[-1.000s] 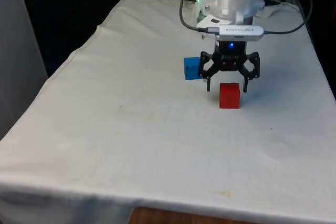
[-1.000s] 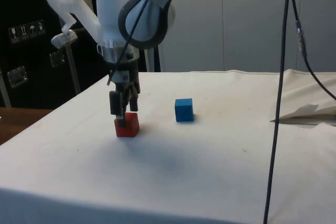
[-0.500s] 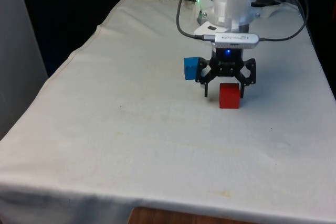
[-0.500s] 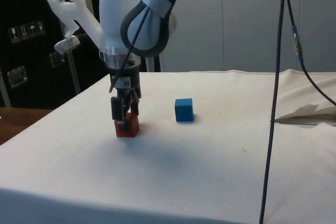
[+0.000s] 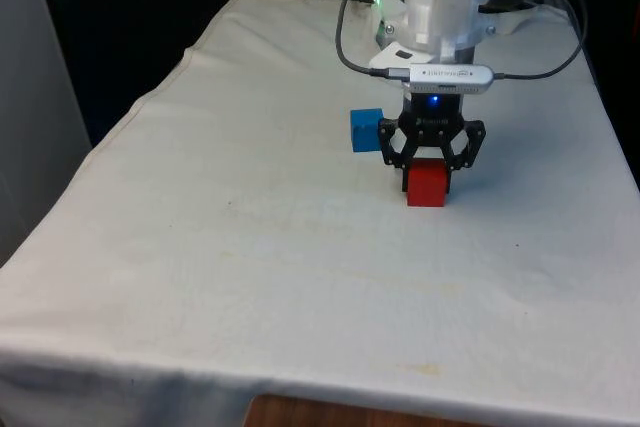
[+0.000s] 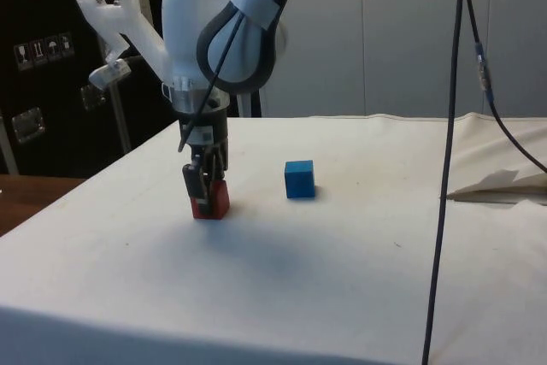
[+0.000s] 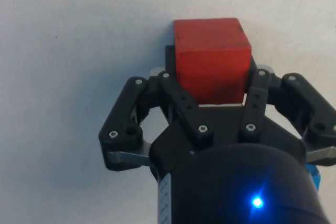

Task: Stack the two cubes.

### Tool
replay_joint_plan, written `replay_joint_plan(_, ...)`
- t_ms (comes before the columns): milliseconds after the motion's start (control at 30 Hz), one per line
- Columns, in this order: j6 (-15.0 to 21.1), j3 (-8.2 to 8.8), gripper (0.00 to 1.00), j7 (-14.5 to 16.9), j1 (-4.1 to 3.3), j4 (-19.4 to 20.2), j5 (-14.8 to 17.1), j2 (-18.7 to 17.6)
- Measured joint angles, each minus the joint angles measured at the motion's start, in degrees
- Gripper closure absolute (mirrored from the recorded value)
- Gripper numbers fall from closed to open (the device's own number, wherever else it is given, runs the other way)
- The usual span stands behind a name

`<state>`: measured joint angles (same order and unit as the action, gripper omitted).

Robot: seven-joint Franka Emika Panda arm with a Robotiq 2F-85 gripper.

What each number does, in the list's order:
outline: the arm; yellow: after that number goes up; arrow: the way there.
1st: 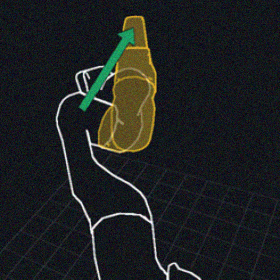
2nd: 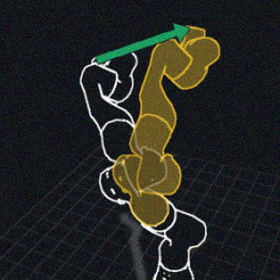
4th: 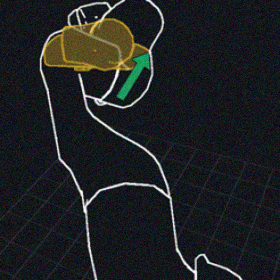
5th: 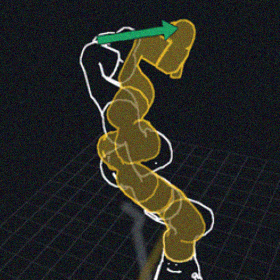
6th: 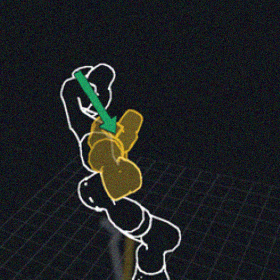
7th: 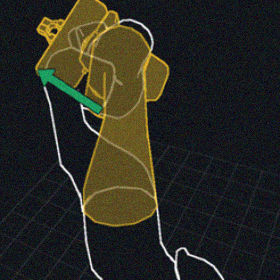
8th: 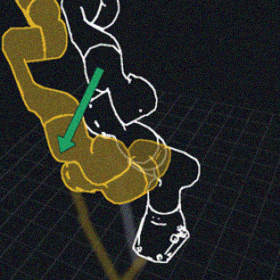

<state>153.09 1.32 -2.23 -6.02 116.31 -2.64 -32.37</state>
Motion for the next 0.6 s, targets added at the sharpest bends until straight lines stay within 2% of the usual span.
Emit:
replay_joint_plan(300, -0.3, 0.00, 0.99, 0.0, 0.00, 0.0, 0.0, 0.8)
replay_joint_plan(433, -3.0, 0.00, 0.99, -0.1, 0.00, 0.2, 0.0, 3.0)
replay_joint_plan(600, -4.5, 0.00, 0.99, -0.1, 0.00, 0.2, 0.0, 4.1)
